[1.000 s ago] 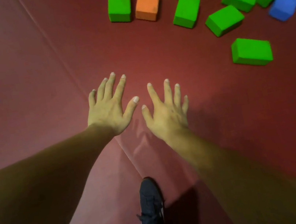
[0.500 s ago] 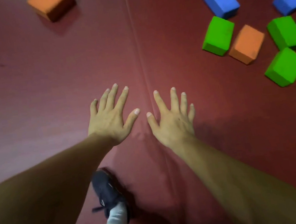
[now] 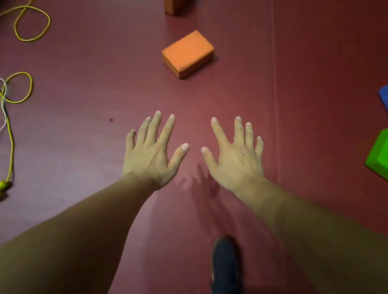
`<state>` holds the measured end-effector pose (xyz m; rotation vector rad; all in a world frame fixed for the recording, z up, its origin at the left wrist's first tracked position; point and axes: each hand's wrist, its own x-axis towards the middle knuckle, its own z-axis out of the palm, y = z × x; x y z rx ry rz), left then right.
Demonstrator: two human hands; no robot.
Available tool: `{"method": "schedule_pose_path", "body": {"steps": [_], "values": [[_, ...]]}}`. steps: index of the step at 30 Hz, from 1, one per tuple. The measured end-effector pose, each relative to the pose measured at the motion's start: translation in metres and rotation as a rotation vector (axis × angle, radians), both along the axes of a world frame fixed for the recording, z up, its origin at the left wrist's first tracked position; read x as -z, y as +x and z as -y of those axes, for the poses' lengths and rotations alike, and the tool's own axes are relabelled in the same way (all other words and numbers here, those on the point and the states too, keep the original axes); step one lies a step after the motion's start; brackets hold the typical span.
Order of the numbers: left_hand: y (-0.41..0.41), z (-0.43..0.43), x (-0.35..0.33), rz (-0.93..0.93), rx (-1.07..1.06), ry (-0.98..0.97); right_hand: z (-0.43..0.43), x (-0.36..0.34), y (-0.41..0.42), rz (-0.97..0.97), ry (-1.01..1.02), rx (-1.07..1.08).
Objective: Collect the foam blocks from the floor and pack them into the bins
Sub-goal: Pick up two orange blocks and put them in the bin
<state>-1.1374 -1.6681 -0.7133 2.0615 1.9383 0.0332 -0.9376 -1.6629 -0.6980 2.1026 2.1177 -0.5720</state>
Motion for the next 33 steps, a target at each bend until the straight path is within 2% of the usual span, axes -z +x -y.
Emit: {"method": "schedule_pose_path", "body": {"steps": [11,15,20,25,29,33], "values": [[-0.08,-0.255,0.079,-0.001,0.034,-0.065,-0.254,0.093,-0.099,-0.016,-0.134,0.065],[-0.087,-0.322,0.087,0.002,0.038,-0.114,-0.321,0.094,-0.117,-0.079,-0.136,0.163],[-0.083,-0.432,0.093,0.024,0.133,-0.152,-0.399,0.099,-0.102,-0.071,-0.184,0.282],[-0.049,-0.545,0.143,0.014,0.286,-0.148,-0.476,0.144,-0.072,-0.034,-0.138,0.423],[-0.024,-0.582,0.195,-0.007,0.356,-0.175,-0.51,0.197,-0.055,-0.096,-0.147,0.577],[-0.002,-0.604,0.258,-0.071,0.375,-0.249,-0.511,0.26,-0.054,-0.099,-0.017,0.649]]}}
